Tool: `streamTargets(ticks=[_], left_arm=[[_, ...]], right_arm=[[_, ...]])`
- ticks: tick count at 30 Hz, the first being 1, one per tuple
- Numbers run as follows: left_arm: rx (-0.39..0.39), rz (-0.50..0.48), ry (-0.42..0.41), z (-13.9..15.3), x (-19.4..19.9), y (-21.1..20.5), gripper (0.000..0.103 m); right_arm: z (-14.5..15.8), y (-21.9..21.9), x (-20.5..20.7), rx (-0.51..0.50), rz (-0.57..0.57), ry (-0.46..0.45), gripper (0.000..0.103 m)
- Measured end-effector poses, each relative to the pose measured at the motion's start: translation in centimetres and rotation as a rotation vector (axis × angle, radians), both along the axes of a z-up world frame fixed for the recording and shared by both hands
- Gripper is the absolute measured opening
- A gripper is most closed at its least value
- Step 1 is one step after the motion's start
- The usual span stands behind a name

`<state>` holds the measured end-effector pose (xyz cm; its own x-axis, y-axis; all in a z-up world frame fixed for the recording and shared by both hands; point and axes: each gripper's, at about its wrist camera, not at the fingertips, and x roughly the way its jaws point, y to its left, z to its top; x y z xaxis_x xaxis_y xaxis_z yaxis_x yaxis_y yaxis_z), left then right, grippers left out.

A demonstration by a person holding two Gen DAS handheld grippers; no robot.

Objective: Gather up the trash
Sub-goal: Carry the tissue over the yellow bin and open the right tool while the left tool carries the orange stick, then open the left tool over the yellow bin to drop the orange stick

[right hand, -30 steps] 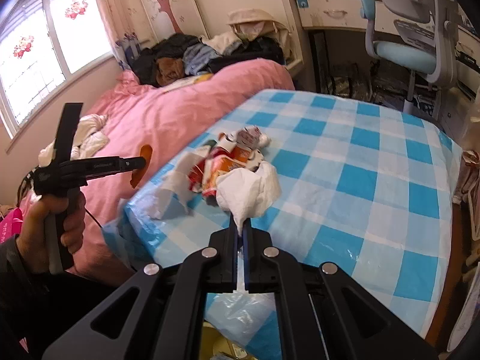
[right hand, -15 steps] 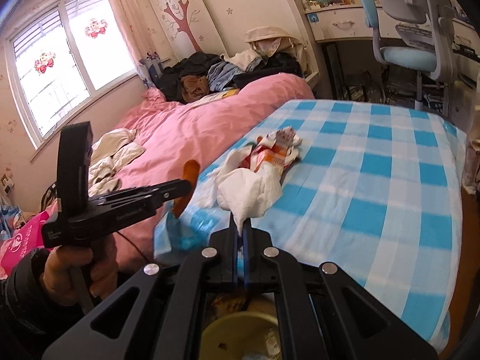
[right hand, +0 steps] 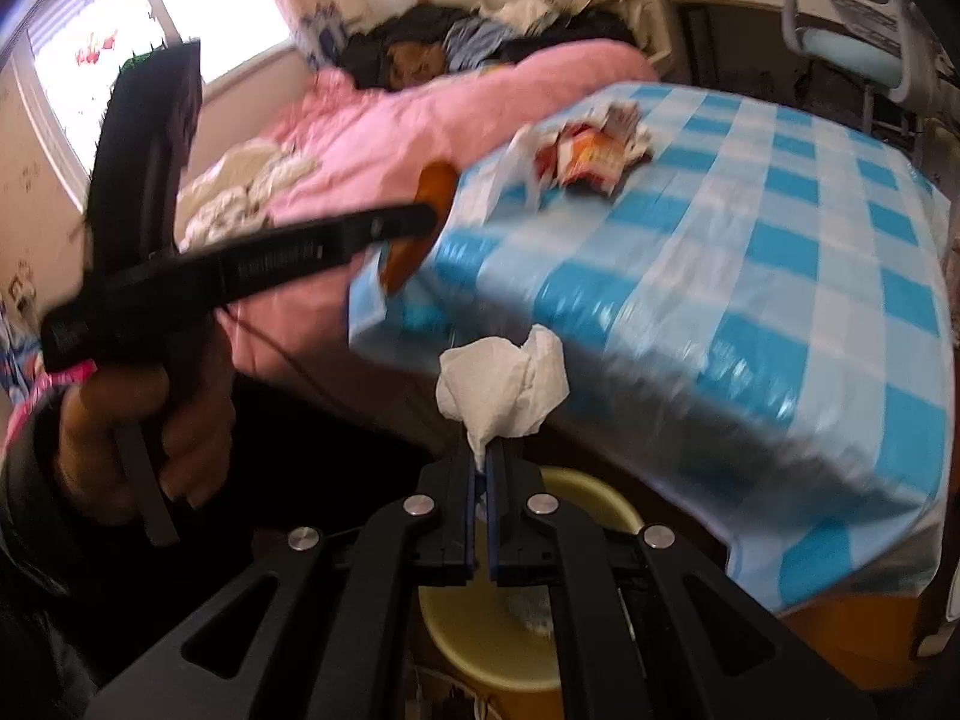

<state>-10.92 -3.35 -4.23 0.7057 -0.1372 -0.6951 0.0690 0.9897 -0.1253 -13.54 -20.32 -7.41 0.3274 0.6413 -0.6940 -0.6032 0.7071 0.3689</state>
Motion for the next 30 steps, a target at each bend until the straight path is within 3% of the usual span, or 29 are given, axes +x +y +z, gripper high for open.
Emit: streamTargets(ticks=[8, 13, 14, 17, 23, 26, 30], left_arm=[[0.002, -0.016, 0.02, -0.6, -1.9, -0.5, 0.014], [0.003, -0.023, 0.029, -1.0, -2.5, -0.7, 0.014], [0.004, -0.024, 0.031, -1.0, -2.6, -0.7, 0.014], [0.006, -0.028, 0.041, -1.3, -2.7, -0.9, 0.014], [0.021, -0.044, 0.06, -1.9, -3.2, -1.5, 0.014], [0.028, -0.051, 0.07, -2.1, -3.4, -1.7, 0.014], [0.034, -0.068, 0.093, -2.8, -3.8, -2.3, 0.014]], right_arm=[[-3.0, 2.2, -1.7, -0.129, 0.078, 0.068, 0.004], [-4.0, 2.5, -1.9, -0.177, 0.07, 0.08, 0.006], [-4.0, 2.4, -1.8, -0.177, 0.063, 0.081, 0.012], [-3.8, 2.0, -1.9, -0.173, 0.039, 0.062, 0.049], [-3.5, 1.5, -1.5, -0.171, -0.001, 0.049, 0.057], [-2.9, 0.6, -1.2, -0.161, -0.062, 0.022, 0.067], [-1.8, -1.4, -0.4, -0.105, -0.193, -0.013, 0.073]])
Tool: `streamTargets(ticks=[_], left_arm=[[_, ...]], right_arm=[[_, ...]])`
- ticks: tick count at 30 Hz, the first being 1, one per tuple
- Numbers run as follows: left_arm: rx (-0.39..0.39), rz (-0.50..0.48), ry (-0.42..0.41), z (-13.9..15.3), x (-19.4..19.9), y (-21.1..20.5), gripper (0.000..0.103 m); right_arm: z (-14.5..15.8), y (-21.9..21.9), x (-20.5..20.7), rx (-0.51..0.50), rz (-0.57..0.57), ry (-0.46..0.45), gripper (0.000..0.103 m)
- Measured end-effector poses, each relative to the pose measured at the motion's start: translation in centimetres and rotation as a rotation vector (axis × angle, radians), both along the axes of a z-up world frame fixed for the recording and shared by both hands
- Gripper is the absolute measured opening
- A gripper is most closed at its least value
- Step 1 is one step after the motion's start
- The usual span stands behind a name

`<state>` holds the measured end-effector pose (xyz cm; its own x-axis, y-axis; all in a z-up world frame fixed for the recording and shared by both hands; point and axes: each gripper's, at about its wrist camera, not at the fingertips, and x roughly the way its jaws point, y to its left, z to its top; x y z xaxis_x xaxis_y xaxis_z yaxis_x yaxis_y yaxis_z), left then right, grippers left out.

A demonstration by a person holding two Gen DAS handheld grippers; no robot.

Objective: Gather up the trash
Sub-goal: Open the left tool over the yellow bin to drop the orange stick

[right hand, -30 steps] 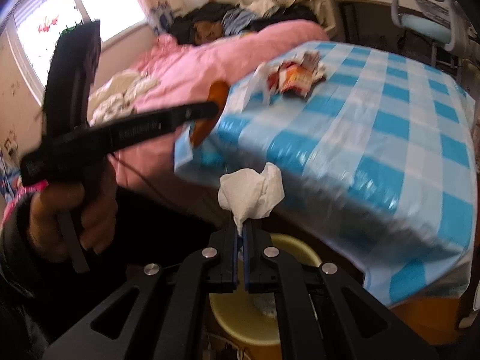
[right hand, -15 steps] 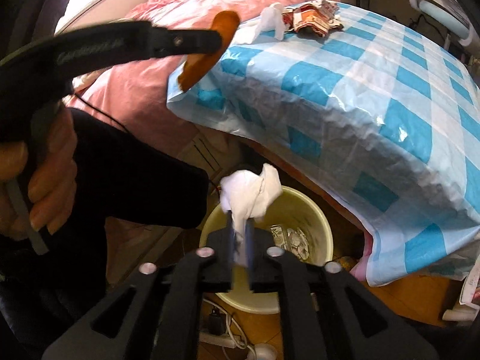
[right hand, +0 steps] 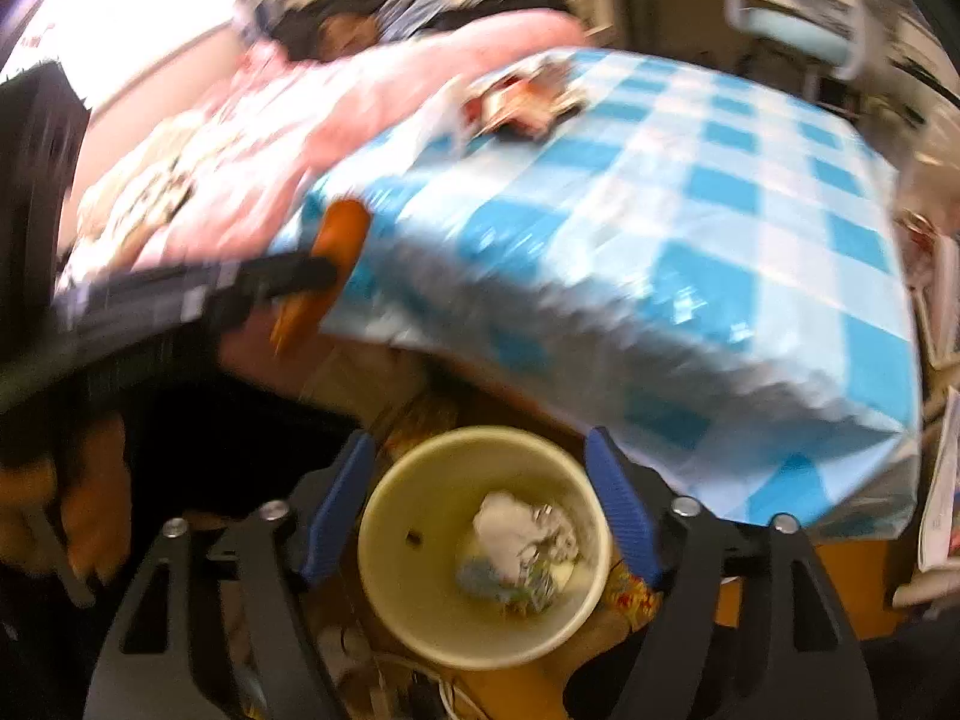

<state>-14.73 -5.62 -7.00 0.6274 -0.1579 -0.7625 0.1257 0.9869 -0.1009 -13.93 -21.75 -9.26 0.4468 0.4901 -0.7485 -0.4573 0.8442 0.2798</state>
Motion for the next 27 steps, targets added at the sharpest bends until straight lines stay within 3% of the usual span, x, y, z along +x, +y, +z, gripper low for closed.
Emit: streamTargets(ticks=[6, 9, 11, 14, 23, 27], left_arm=[[0.005, -0.104, 0.102, -2.1, -0.6, -2.1, 0.015], [0.023, -0.136, 0.126, -2.8, -0.8, -3.0, 0.033], [0.043, -0.13, 0.105, -2.7, -1.1, -3.2, 0.057], [0.056, -0.108, 0.057, -2.1, -1.3, -3.0, 0.069], [0.097, -0.014, -0.035, -0.9, -1.4, -1.8, 0.087], [0.086, 0.019, -0.047, -0.6, -1.1, -1.3, 0.089]], right_arm=[[1.3, -2.6, 0.5, 0.11, -0.121, -0.043, 0.075], [1.7, -3.2, 0.2, 0.134, -0.149, -0.068, 0.075], [1.9, -3.4, 0.1, 0.145, -0.167, -0.084, 0.078], [2.1, -3.7, 0.2, 0.158, -0.182, -0.095, 0.079], [2.4, -3.6, 0.1, 0.152, -0.185, -0.127, 0.081], [2.4, -3.3, 0.1, 0.134, -0.179, -0.137, 0.084]])
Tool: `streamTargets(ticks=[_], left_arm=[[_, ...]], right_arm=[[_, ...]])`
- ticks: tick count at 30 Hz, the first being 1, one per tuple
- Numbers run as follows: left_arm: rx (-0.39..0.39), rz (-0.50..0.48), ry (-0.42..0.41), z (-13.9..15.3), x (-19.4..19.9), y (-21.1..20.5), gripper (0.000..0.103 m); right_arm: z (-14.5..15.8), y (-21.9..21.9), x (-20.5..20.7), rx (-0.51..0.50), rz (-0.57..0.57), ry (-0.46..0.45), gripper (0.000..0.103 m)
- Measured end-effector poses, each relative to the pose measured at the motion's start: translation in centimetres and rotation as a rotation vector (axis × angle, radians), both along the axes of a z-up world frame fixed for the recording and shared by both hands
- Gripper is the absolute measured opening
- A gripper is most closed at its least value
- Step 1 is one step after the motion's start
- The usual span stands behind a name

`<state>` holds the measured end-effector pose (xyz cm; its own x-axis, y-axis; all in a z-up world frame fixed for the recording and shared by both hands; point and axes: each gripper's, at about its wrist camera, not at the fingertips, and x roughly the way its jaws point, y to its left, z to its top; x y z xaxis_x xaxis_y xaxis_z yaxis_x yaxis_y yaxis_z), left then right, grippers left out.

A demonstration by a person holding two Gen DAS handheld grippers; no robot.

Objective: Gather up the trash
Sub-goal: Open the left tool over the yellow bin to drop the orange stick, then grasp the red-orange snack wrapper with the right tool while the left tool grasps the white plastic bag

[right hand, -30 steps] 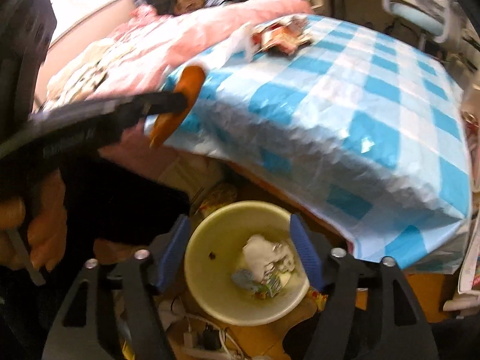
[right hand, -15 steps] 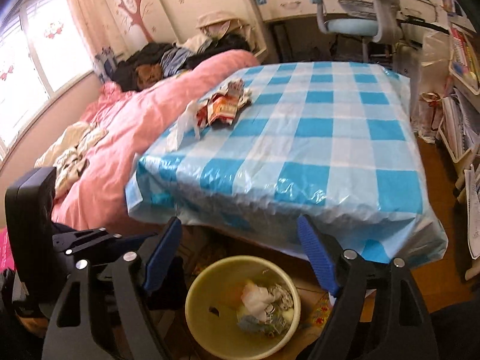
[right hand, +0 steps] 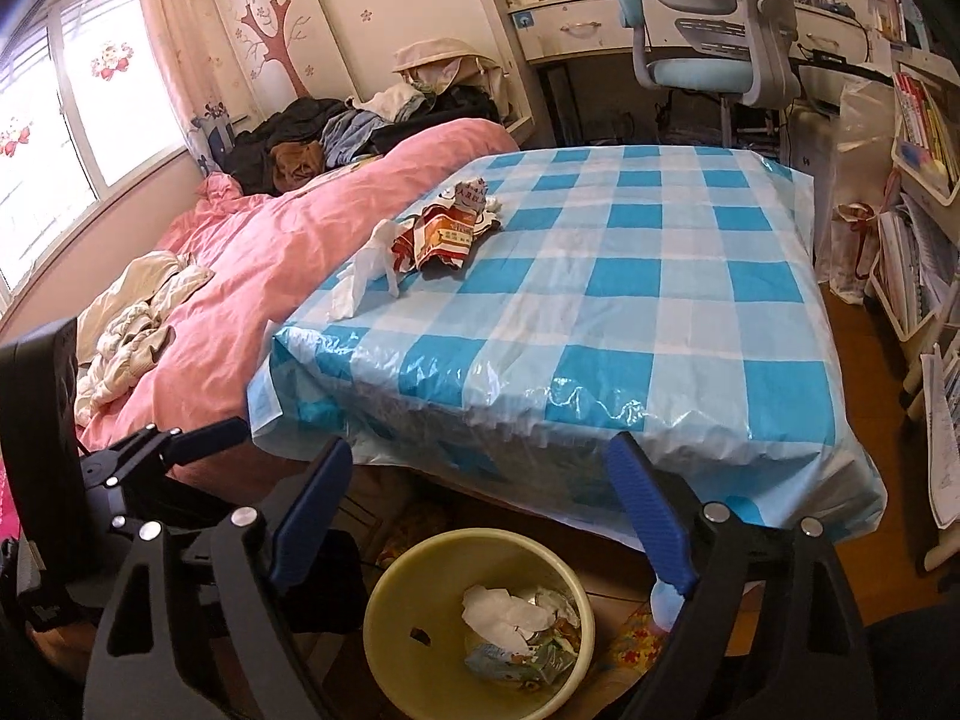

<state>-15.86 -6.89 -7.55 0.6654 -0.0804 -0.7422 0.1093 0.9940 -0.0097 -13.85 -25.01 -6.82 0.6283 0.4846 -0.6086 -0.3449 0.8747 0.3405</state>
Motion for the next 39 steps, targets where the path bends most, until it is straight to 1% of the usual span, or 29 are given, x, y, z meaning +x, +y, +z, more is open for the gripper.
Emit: streamTargets(ticks=[9, 15, 19, 21, 25, 31, 35, 39], left_arm=[[-0.036, 0.084, -0.013, 0.1, 0.6, 1.6, 0.092], [-0.088, 0.184, -0.002, 0.1, 1.3, 3.8, 0.092], [-0.112, 0.255, -0.014, 0.2, 1.6, 5.2, 0.092], [-0.123, 0.273, -0.018, 0.3, 2.0, 5.6, 0.092], [-0.129, 0.289, -0.028, 0.9, 3.2, 6.2, 0.092], [-0.165, 0.297, -0.038, 2.4, 5.9, 7.4, 0.093], [-0.204, 0.326, -0.022, 2.7, 8.5, 8.6, 0.093], [-0.242, 0.365, 0.006, 2.3, 11.9, 9.7, 0.093]], right_arm=[[0.3, 0.8, -0.2, -0.029, 0.008, -0.033, 0.084], [0.6, 1.3, -0.3, -0.046, 0.01, -0.064, 0.084], [0.6, 1.8, -0.3, -0.06, 0.023, -0.071, 0.084], [0.6, 2.0, -0.3, -0.064, 0.028, -0.073, 0.084], [0.8, 2.2, -0.1, -0.064, 0.031, -0.075, 0.084], [0.8, 2.8, 0.8, -0.069, 0.038, -0.072, 0.084], [0.9, 3.4, 1.9, -0.075, 0.045, -0.077, 0.084], [1.0, 4.4, 3.7, -0.085, 0.057, -0.074, 0.084]])
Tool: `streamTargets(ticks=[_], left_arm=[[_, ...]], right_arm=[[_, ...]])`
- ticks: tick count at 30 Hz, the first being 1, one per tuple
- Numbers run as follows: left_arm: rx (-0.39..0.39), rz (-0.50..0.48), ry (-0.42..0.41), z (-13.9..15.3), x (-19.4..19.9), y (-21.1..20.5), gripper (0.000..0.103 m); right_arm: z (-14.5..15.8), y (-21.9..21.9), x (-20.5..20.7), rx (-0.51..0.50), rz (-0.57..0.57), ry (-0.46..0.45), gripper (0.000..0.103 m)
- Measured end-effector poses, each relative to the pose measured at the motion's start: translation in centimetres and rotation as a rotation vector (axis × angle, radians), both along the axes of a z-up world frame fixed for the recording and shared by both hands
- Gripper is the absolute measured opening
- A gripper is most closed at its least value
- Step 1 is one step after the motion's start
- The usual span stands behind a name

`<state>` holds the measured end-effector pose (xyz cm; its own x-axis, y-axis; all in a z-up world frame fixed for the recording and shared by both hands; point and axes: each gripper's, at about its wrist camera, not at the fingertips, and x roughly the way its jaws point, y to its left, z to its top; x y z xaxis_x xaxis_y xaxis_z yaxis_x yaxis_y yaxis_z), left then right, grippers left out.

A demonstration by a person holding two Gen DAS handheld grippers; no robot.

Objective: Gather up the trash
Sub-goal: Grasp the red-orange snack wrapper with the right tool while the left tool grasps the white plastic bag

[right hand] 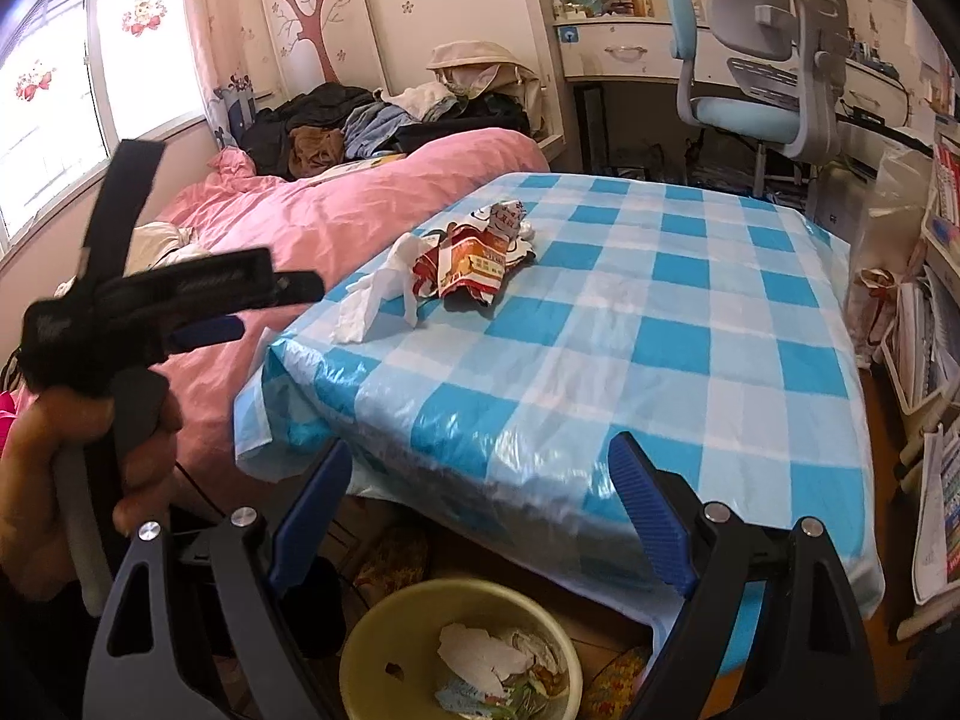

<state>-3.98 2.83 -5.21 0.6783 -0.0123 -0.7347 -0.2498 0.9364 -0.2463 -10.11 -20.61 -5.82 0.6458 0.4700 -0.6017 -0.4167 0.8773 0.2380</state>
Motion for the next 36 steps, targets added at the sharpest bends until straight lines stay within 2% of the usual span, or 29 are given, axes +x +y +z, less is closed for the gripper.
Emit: streamTargets(ticks=[10, 17, 18, 20, 21, 23, 25, 31, 33, 36], left_arm=[[-0.019, 0.011, 0.049, -1.4, 7.2, 0.4, 0.093], [-0.027, 0.034, 0.122, -3.2, 9.8, 1.1, 0.093], [-0.026, 0.033, 0.134, -3.5, 10.0, 1.2, 0.09], [-0.046, 0.017, 0.194, -4.6, 10.8, 1.7, 0.051], [-0.075, 0.009, 0.215, -5.1, 11.0, 2.0, 0.041], [-0.09, 0.018, 0.223, -5.1, 10.9, 2.7, 0.014], [-0.102, 0.0, 0.233, -4.9, 10.9, 3.0, 0.011], [-0.045, -0.023, 0.203, -2.7, 11.0, 4.2, 0.008], [-0.061, -0.027, 0.184, -2.1, 11.0, 5.0, 0.008], [-0.13, -0.04, 0.148, -1.4, 10.7, 5.7, 0.008]], right_arm=[[-0.4, 2.2, 3.5, -0.017, 0.038, 0.013, 0.084], [-0.8, 2.7, 5.0, -0.015, 0.041, 0.03, 0.084], [-0.8, 2.8, 5.3, -0.013, 0.039, 0.033, 0.084], [-0.7, 2.8, 5.8, -0.009, 0.035, 0.033, 0.084], [-0.5, 2.9, 6.2, -0.005, 0.032, 0.03, 0.084], [-0.3, 3.2, 6.9, -0.002, 0.032, 0.024, 0.084], [0.0, 3.8, 8.1, -0.007, 0.035, 0.011, 0.084], [-0.2, 6.6, 13.1, -0.037, 0.042, 0.015, 0.084], [-0.7, 7.6, 14.6, -0.039, 0.045, 0.031, 0.084], [-1.9, 9.5, 16.9, -0.085, 0.05, 0.048, 0.083]])
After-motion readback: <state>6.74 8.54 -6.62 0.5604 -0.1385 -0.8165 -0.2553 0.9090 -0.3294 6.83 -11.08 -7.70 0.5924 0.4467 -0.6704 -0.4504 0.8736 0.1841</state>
